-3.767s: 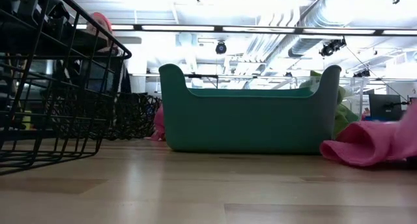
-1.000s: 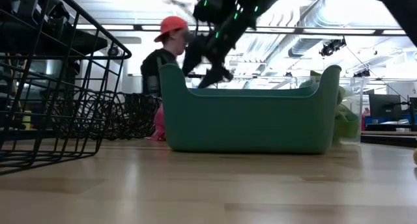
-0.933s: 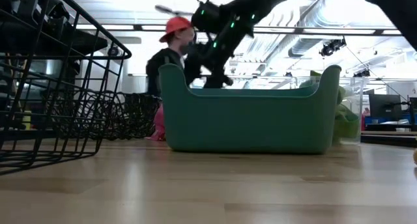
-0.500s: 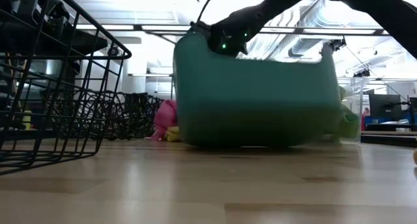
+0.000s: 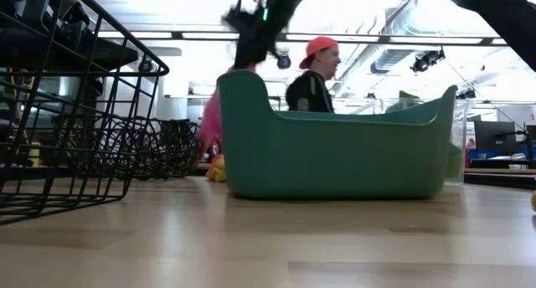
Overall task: Sort microfiber towel by color & place in baskets
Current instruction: Put the pink microfiber cloth into the green bin
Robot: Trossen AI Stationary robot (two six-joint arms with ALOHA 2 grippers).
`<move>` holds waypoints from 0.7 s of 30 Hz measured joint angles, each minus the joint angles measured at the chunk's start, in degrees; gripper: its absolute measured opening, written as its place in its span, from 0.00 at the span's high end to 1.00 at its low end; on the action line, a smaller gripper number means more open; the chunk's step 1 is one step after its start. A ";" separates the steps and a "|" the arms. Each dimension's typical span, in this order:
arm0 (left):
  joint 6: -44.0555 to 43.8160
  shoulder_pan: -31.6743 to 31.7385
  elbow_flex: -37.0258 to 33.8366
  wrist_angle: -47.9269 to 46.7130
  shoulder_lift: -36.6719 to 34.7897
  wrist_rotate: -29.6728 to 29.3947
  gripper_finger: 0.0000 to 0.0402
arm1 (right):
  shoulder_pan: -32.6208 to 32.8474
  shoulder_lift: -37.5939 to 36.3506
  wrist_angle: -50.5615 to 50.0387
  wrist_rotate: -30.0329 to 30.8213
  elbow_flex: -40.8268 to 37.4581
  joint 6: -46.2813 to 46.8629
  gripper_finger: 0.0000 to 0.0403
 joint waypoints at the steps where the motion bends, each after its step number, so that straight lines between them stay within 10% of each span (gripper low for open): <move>1: 0.00 0.02 -0.01 -0.01 0.00 0.02 1.00 | 0.37 -0.51 -2.76 0.90 3.56 -0.33 0.98; 5: 0.00 0.00 0.00 -0.03 0.01 0.02 1.00 | 2.73 -4.95 -12.97 2.90 11.38 -0.44 0.99; 21: 0.02 0.02 0.00 -0.02 0.00 0.00 1.00 | 24.37 -36.74 -3.59 12.76 -39.85 37.08 1.00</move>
